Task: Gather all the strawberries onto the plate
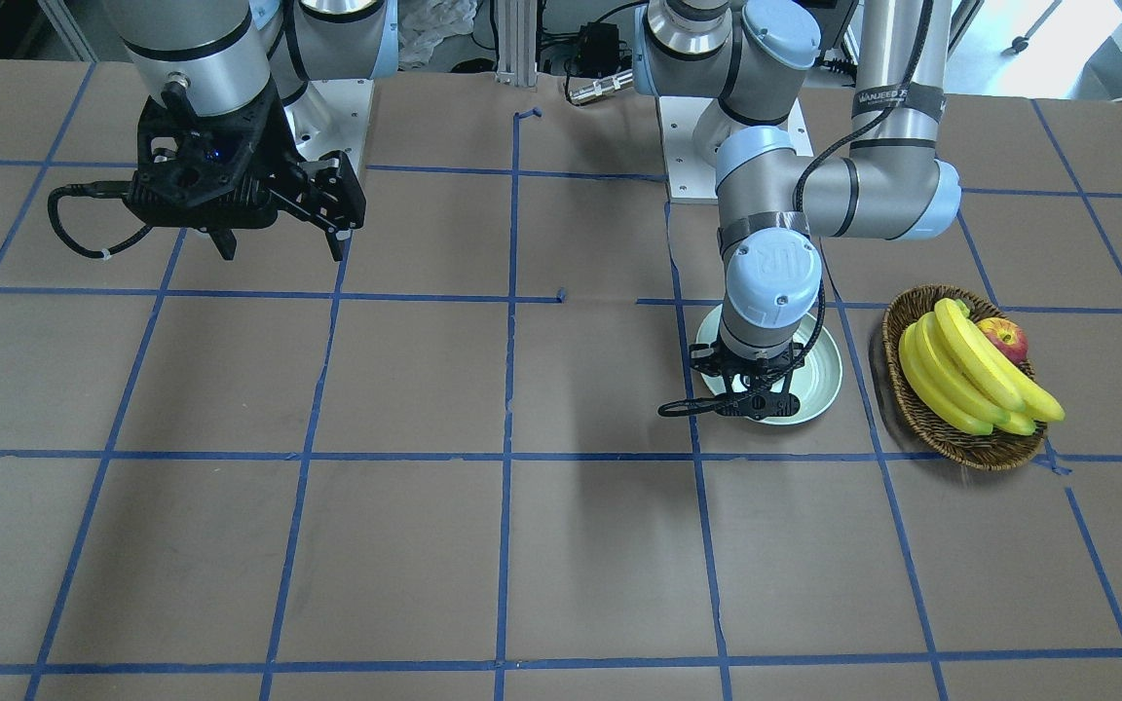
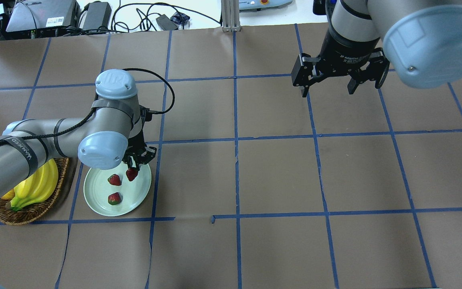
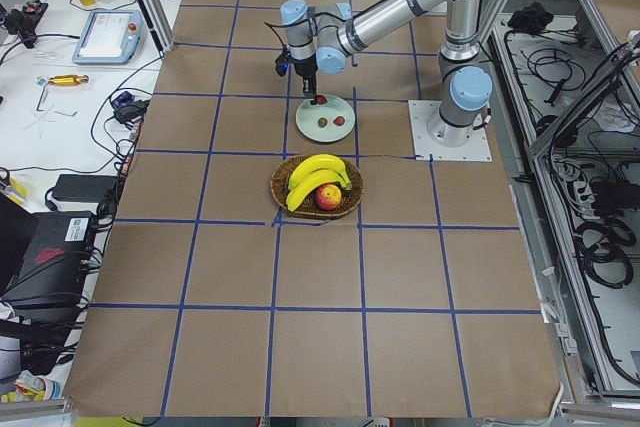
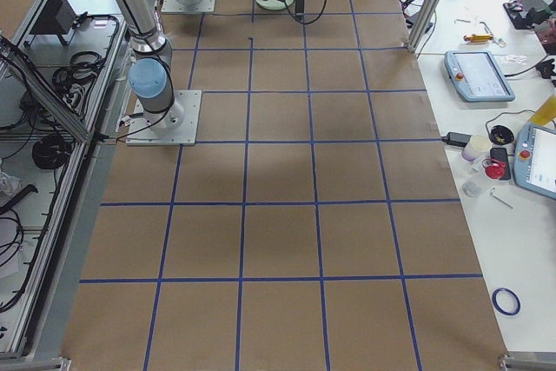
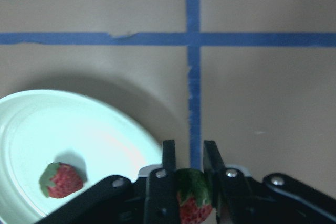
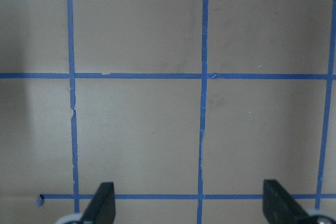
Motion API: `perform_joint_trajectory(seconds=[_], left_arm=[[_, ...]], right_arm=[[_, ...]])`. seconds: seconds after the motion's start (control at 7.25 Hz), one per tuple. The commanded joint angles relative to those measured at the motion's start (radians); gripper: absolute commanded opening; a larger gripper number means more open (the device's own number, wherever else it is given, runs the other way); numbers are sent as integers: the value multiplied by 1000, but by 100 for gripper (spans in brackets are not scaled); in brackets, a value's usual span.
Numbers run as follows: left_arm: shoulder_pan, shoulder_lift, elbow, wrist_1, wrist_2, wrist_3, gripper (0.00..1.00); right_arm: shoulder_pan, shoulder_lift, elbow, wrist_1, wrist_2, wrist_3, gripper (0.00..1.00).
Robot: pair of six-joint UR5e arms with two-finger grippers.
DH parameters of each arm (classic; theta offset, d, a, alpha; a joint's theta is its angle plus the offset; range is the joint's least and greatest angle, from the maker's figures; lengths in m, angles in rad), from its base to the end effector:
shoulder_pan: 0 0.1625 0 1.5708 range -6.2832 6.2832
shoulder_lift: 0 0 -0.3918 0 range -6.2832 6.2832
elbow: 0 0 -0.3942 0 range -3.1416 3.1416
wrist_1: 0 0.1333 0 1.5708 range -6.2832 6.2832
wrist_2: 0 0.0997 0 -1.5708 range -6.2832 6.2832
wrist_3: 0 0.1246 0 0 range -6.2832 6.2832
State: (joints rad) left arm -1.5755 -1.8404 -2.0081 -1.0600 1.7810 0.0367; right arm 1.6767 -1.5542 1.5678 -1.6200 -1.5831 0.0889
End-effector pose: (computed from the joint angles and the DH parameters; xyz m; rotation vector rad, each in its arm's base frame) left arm -0.1095 -0.4776 0.1452 0.0908 2.9196 0.2922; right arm 0.1844 -0.4880 0.4279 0.0263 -3.1322 0.0574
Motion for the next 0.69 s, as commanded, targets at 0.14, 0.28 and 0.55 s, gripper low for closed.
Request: perform_joint_trajectory(seconds=[0.14,0.28,0.55], left_arm=[[-14,75,61,-36,-166,-53,100],[-33,104,189,-240,-195,-57,100],[-52,159,418,-434,-196,-52,100]], right_arm=[[0,-1,0,-1,0,0,100],[0,-1,0,0,0,0,100],[0,-1,0,2,0,0,100]])
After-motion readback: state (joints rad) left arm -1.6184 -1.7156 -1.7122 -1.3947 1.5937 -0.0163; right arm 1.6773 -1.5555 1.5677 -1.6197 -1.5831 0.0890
